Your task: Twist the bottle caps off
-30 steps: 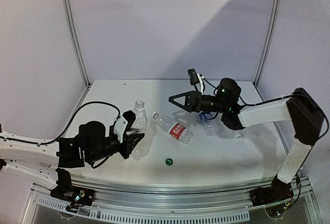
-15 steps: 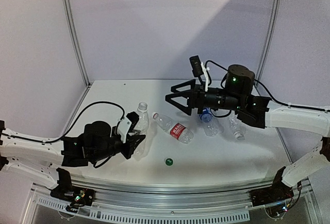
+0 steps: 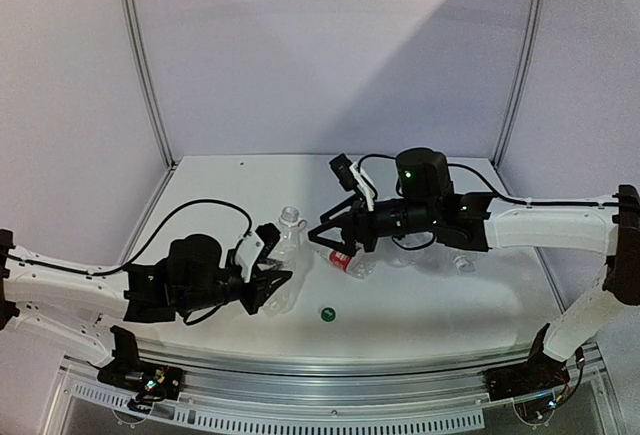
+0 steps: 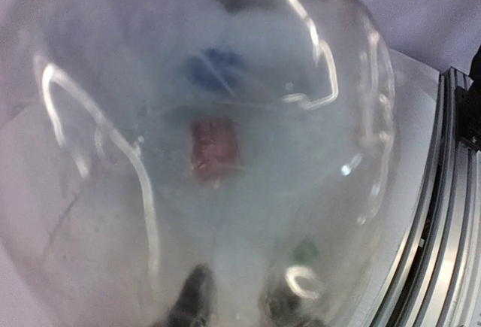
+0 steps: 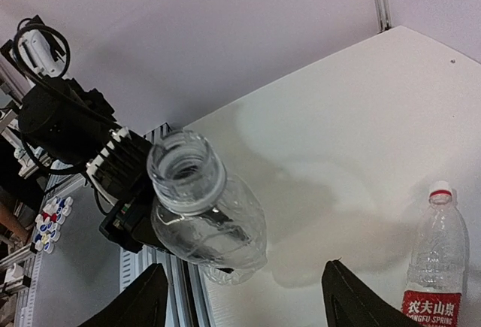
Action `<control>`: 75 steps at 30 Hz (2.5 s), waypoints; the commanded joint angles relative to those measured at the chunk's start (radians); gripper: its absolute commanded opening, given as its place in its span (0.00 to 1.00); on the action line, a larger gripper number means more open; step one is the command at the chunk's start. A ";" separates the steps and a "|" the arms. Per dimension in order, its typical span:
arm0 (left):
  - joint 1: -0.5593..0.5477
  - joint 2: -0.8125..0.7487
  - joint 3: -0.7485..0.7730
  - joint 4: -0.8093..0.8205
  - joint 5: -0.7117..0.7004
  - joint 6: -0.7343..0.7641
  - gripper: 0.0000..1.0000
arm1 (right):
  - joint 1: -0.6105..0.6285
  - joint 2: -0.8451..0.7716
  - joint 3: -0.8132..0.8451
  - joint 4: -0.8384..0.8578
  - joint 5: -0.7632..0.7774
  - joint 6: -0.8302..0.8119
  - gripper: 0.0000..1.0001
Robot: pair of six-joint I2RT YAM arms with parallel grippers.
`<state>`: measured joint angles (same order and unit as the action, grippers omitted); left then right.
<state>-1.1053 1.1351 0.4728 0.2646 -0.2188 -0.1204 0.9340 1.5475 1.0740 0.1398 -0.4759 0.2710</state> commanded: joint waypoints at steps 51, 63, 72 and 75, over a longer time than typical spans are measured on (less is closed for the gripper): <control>0.002 0.092 0.076 -0.036 0.184 0.025 0.27 | 0.038 0.128 0.015 0.271 -0.155 0.144 0.41; 0.001 0.062 0.080 -0.069 0.082 -0.007 0.62 | 0.037 0.123 0.025 0.231 -0.141 0.097 0.00; 0.001 -0.127 0.036 -0.123 -0.167 -0.020 0.93 | 0.037 0.189 0.223 -0.057 0.035 -0.042 0.00; -0.001 -0.236 0.008 -0.145 -0.273 -0.037 0.99 | 0.038 0.294 0.405 -0.223 0.105 -0.092 0.00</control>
<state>-1.1061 1.0073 0.5217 0.1669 -0.3172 -0.1368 0.9676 1.7386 1.3006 0.1490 -0.4919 0.2726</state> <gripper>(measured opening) 0.973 0.198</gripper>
